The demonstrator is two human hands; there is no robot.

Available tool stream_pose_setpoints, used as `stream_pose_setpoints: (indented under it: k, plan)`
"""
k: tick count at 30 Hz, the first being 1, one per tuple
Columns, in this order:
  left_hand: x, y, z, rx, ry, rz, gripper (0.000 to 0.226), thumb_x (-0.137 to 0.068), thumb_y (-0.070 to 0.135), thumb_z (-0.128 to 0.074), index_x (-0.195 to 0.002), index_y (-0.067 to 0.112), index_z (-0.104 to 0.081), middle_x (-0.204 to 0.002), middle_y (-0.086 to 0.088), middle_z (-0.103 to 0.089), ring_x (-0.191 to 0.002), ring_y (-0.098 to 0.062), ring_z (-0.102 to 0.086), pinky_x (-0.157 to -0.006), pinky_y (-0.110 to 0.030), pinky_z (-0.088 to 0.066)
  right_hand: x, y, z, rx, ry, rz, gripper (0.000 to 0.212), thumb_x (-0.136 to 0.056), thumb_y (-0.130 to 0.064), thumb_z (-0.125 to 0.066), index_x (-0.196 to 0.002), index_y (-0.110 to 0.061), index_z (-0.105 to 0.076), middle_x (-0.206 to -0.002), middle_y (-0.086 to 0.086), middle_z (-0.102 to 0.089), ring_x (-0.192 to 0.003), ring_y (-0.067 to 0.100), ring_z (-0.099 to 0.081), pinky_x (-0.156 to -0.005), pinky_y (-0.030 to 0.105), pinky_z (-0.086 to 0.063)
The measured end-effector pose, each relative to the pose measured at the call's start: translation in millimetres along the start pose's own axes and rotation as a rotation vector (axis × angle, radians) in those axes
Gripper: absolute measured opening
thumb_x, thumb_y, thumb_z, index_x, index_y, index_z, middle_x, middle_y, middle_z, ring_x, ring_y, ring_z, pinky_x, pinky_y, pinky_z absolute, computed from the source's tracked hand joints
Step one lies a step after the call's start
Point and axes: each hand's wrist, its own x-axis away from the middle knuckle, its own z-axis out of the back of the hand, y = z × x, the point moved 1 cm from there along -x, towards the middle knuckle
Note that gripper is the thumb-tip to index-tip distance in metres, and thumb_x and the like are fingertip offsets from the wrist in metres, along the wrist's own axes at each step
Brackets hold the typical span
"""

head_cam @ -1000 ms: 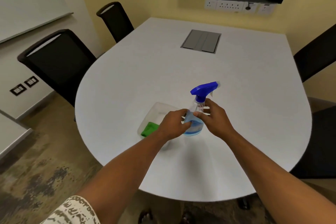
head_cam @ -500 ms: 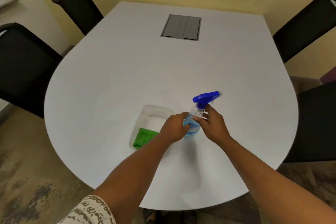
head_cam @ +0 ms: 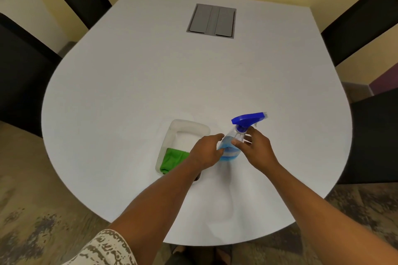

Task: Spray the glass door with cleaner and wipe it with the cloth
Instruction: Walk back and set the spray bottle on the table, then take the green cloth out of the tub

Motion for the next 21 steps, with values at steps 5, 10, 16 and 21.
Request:
stream_pose_setpoints:
  k: [5, 10, 16, 21]
  plan:
    - [7.5, -19.9, 2.7, -0.040, 0.024, -0.022, 0.054, -0.099, 0.028, -0.060, -0.151, 0.020, -0.046, -0.152, 0.001, -0.052, -0.139, -0.019, -0.047, -0.114, -0.028, -0.033, 3.2, 1.4, 2.8, 0.086, 0.005, -0.065, 0.066, -0.086, -0.032, -0.076, -0.141, -0.015, -0.045, -0.133, 0.004, -0.061, -0.120, 0.023, -0.060, -0.090, 0.028, -0.047]
    - [17.2, -39.3, 10.3, -0.003, 0.111, -0.033, 0.048, -0.101, 0.026, -0.058, -0.147, 0.017, -0.051, -0.148, -0.002, -0.055, -0.136, -0.020, -0.050, -0.113, -0.027, -0.033, 7.6, 4.4, 1.7, 0.327, -0.003, -0.207, 0.048, -0.088, -0.043, -0.071, -0.121, -0.013, -0.055, -0.103, 0.005, -0.068, -0.089, 0.018, -0.062, -0.073, 0.026, -0.045]
    - [28.9, -59.2, 16.0, 0.171, 0.218, 0.074, 0.043, -0.099, 0.019, -0.061, -0.141, 0.011, -0.057, -0.140, -0.005, -0.062, -0.131, -0.021, -0.057, -0.111, -0.039, -0.045, 17.4, -13.2, -33.9, 0.385, -0.247, -0.111, 0.025, -0.092, -0.038, -0.066, -0.084, -0.015, -0.061, -0.084, 0.004, -0.067, -0.073, 0.013, -0.057, -0.061, 0.020, -0.041]
    - [37.9, -74.3, 23.4, 0.199, 0.266, 0.103, 0.040, -0.098, 0.014, -0.058, -0.138, 0.011, -0.059, -0.138, -0.005, -0.064, -0.128, -0.021, -0.059, -0.109, -0.039, -0.047, 15.8, -38.3, -83.1, 0.400, -0.363, 0.013, 0.018, -0.092, -0.033, -0.067, -0.081, -0.020, -0.062, -0.074, -0.005, -0.061, -0.070, 0.010, -0.056, -0.062, 0.020, -0.043]
